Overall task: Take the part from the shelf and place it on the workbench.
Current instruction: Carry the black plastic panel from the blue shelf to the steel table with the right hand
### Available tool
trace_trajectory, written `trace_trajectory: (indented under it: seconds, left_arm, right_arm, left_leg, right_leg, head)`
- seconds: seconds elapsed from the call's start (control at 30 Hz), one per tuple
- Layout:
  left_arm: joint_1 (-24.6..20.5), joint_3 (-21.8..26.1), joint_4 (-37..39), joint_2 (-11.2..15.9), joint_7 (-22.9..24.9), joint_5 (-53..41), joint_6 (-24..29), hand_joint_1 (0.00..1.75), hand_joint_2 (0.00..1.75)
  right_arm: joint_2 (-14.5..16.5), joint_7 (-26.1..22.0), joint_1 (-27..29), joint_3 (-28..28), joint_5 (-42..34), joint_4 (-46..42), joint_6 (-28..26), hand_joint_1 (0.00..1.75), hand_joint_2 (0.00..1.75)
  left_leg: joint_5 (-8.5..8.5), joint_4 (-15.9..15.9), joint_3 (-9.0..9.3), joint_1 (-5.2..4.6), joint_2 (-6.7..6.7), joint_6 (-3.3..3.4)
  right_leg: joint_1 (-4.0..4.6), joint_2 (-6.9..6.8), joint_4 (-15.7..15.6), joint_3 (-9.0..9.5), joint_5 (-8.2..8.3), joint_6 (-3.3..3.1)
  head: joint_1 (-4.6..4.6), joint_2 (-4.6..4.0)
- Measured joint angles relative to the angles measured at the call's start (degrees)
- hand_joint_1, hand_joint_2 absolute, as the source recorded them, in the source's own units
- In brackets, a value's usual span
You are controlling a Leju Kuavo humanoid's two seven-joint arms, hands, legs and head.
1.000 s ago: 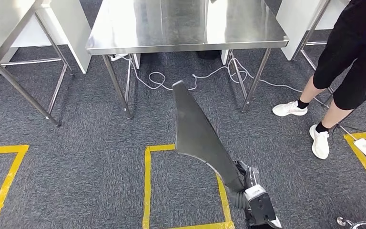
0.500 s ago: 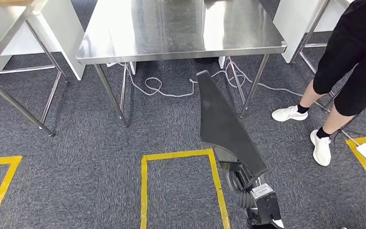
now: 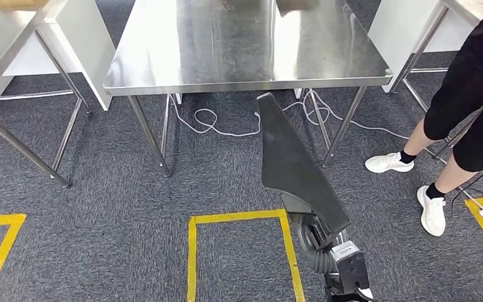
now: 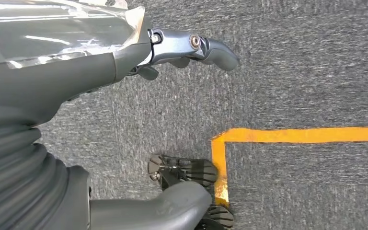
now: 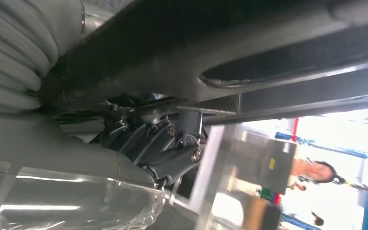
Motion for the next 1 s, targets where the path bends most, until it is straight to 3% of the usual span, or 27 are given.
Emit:
trace_trajectory:
  seconds: [0.07,0.13,0.2,0.27,0.33,0.37,0.43,0.5,0.57,0.63,0.7,0.77,0.83,0.87,0.9,0.97,1.0]
  left_arm:
    - [-0.1,0.0,0.0,0.0,0.0,0.0,0.0,0.00,1.75]
    - [-0.1,0.0,0.0,0.1,0.0,0.0,0.0,0.00,1.75]
    - [-0.2,0.0,0.0,0.0,0.0,0.0,0.0,0.00,1.75]
    - [-0.1,0.0,0.0,0.0,0.1,0.0,0.0,0.00,1.75]
    - [-0.1,0.0,0.0,0.0,0.1,0.0,0.0,0.00,1.75]
    - [-0.1,0.0,0.0,0.0,0.1,0.0,0.0,0.00,1.75]
    - [-0.1,0.0,0.0,0.0,0.2,0.0,0.0,0.00,1.75]
    - [0.0,0.0,0.0,0.0,0.2,0.0,0.1,0.00,1.75]
    - [0.0,0.0,0.0,0.1,0.3,0.1,0.1,0.00,1.75]
    - [0.0,0.0,0.0,0.0,0.4,0.2,0.2,0.00,1.75]
    - [-0.1,0.1,0.0,0.0,0.5,0.4,0.2,0.00,1.75]
    - [-0.2,0.2,0.0,0.0,0.5,0.6,0.2,0.00,1.75]
    - [-0.2,0.2,0.0,-0.1,0.5,0.6,0.2,0.00,1.75]
    - [-0.2,0.2,0.0,-0.1,0.5,0.6,0.2,0.00,1.75]
    - [-0.2,0.2,0.0,-0.1,0.5,0.6,0.2,0.00,1.75]
    - [-0.1,0.2,0.0,-0.2,0.5,0.6,0.2,0.00,1.75]
    - [-0.1,0.2,0.0,-0.2,0.5,0.6,0.2,0.00,1.75]
  right_arm:
    - [0.0,0.0,0.0,0.0,0.0,-0.1,-0.1,1.75,1.75]
    - [0.2,0.0,-0.1,0.0,0.0,-0.2,-0.2,1.75,1.75]
    - [0.4,0.0,-0.2,0.0,0.1,-0.2,-0.4,1.75,1.75]
    - [0.6,0.0,-0.3,0.0,0.2,-0.2,-0.6,1.75,1.75]
    - [0.8,0.0,-0.2,0.0,0.4,-0.2,-0.7,1.75,1.75]
    - [0.9,0.0,-0.2,0.0,0.6,-0.2,-0.8,1.75,1.75]
    - [1.1,0.1,-0.3,0.0,1.4,-0.2,-1.0,1.75,1.75]
    - [1.3,0.3,-0.5,0.0,2.6,-0.4,-1.3,1.75,1.75]
    - [1.3,0.7,-1.0,-0.1,4.2,-0.9,-1.9,1.75,1.75]
    - [1.2,1.6,-1.8,-0.5,5.8,-1.6,-2.3,1.75,1.75]
    - [1.0,2.4,-3.2,-0.9,6.8,-2.0,-2.3,1.75,1.75]
    - [0.9,3.0,-4.2,-1.0,7.2,-2.0,-2.2,1.75,1.75]
    - [0.6,3.2,-4.7,-1.1,7.4,-2.0,-2.0,1.75,1.75]
    - [0.5,3.2,-4.9,-1.1,7.5,-2.0,-2.0,1.75,1.75]
    - [0.4,3.2,-5.1,-1.1,7.5,-2.0,-1.9,1.75,1.75]
    - [0.2,3.3,-5.4,-1.1,7.6,-2.0,-1.9,1.75,1.75]
    - [0.1,3.3,-5.5,-1.1,7.6,-2.0,-1.9,1.75,1.75]
  left_leg:
    - [-0.46,0.7,0.47,0.00,0.03,-0.55]
    - [-0.56,3.4,-0.50,0.26,0.19,-1.02]
    - [-1.78,9.4,-4.06,0.80,0.37,-1.84]
    - [-4.72,15.2,-8.71,1.48,0.52,-2.75]
    - [-5.93,16.0,-11.24,2.07,0.79,-3.38]
    - [-4.62,13.9,-11.19,2.29,0.94,-3.53]
    - [1.02,7.1,-9.69,2.43,1.14,-3.37]
    - [3.89,3.0,-8.60,2.13,1.08,-2.75]
    - [3.67,2.3,-8.10,1.73,0.83,-1.83]
    - [4.32,1.3,-6.28,1.69,0.73,-0.87]
    - [4.29,0.8,-4.53,1.67,0.78,-0.23]
    - [3.76,0.8,-4.03,1.47,0.71,0.16]
    - [2.93,0.8,-3.34,1.34,0.42,0.29]
    - [2.39,0.8,-2.74,1.28,0.22,0.27]
    - [1.81,0.8,-2.02,1.22,0.07,0.20]
    - [0.55,0.9,-0.71,1.04,-0.09,-0.11]
    - [-0.04,1.0,-0.31,0.95,-0.15,-0.39]
  right_leg:
    - [-0.04,-0.06,-0.5,0.72,0.77,-1.55]
    - [-0.38,0.04,-0.9,1.85,0.73,-2.47]
    - [-0.53,0.04,-1.2,3.08,0.18,-3.14]
    - [-0.54,0.09,-1.2,3.92,-0.63,-3.44]
    - [-0.64,0.22,-1.2,5.05,-1.63,-3.28]
    - [-0.73,0.27,-1.2,5.79,-2.19,-3.11]
    - [-0.85,0.31,-1.3,7.18,-3.39,-2.60]
    - [-0.69,0.41,-1.5,7.92,-4.48,-1.81]
    - [-0.30,0.54,-1.1,8.77,-4.49,-0.77]
    - [-0.07,0.53,0.4,9.29,-4.61,0.04]
    - [-0.10,0.46,4.5,7.17,-6.07,0.05]
    - [-0.13,0.44,10.7,2.56,-8.54,-0.40]
    - [-0.06,0.44,13.2,-1.19,-10.80,-0.38]
    - [-0.03,0.43,12.1,-1.92,-10.62,0.02]
    - [-0.01,0.43,9.4,-1.85,-8.90,0.49]
    - [0.08,0.30,3.1,-1.01,-3.02,1.08]
    - [0.25,0.22,1.2,-0.48,-0.64,0.70]
  head:
    - [0.11,0.00]
    - [0.12,0.00]
    - [0.08,0.00]
    - [0.02,0.00]
    - [-0.01,0.00]
    - [-0.01,0.00]
    - [-0.05,0.00]
    - [-0.15,0.00]
    - [-0.21,0.00]
    - [-0.18,0.01]
    - [-0.07,0.01]
    - [0.02,0.00]
    - [0.04,0.00]
    - [0.06,0.00]
    - [0.07,0.00]
    - [0.06,0.00]
    - [0.01,0.00]
